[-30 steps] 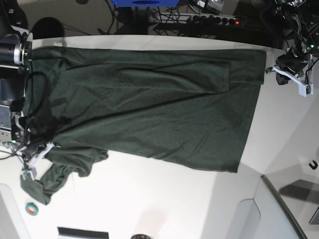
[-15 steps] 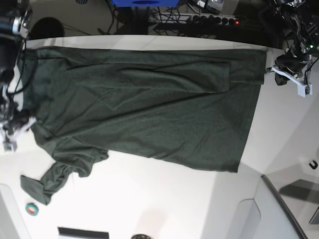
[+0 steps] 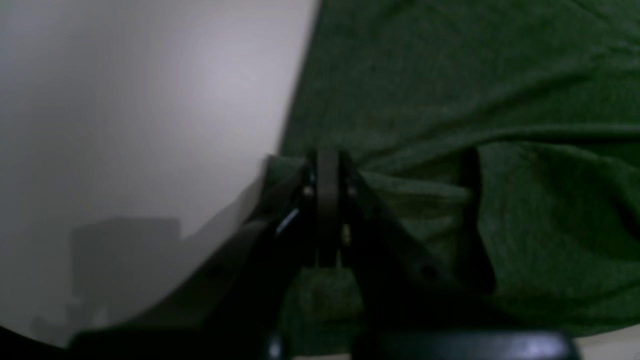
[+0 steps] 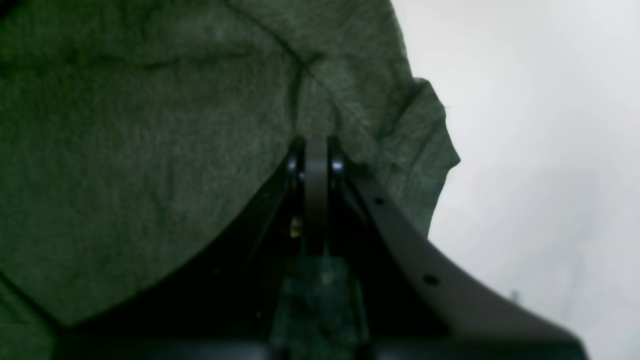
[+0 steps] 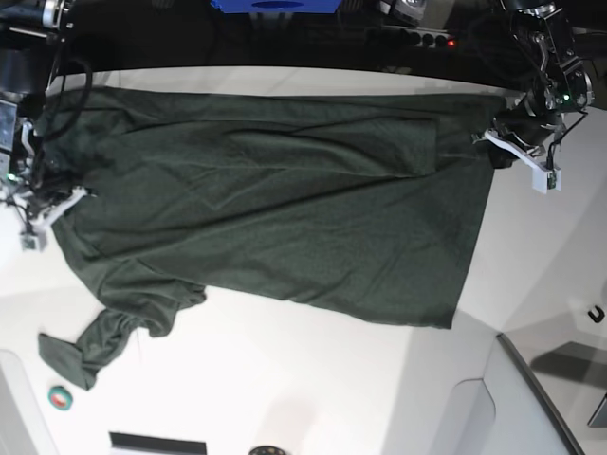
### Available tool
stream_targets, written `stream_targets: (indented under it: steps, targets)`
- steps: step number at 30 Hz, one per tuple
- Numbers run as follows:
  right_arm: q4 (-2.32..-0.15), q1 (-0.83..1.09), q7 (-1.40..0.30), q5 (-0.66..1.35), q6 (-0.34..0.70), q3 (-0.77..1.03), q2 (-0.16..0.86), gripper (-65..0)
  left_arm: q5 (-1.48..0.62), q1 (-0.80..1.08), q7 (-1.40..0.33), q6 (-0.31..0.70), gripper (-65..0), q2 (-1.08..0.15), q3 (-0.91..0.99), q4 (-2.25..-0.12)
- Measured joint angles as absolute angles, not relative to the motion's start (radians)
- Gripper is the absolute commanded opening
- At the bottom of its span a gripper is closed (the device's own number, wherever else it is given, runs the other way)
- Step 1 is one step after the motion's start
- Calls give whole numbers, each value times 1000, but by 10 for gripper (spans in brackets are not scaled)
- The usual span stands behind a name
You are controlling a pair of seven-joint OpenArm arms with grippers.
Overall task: Layout the t-shirt on the table in an organized manner, then fold the t-shirt properly
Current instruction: 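Pull both held corners apart to stretch the shirt edge taut, then slide the left gripper along the shirt edge toward the hem corner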
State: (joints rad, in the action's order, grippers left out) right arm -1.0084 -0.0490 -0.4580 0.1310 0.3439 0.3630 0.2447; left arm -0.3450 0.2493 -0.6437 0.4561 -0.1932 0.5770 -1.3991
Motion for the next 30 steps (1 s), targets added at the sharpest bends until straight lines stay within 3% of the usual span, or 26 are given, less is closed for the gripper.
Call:
stream_targets:
  steps: [10, 14, 16, 19, 22, 30]
  targets:
    - [-1019, -20, -458, 126, 349, 407, 256, -642, -345, 247, -644, 456, -650, -192, 575, -1398]
    - [-1126, 19, -510, 103, 349, 407, 239, -632, -348, 247, -644, 456, -650, -191, 575, -1399]
    - [-1196, 32, -521, 101, 349, 408, 235, -588, -344, 236, -648, 455, -650, -192, 576, -1398]
    - [-1224, -20, -513, 108, 350, 409, 248, -441, -353, 223, -643, 464, -650, -214, 574, -1397]
    - [-1121, -136, -498, 113, 353, 403, 271, -356, -345, 216, -646, 456, -650, -219, 577, -1397]
    - [-619, -408, -430, 106, 349, 402, 342, -351, -347, 205, -647, 457, -650, -248, 575, -1392]
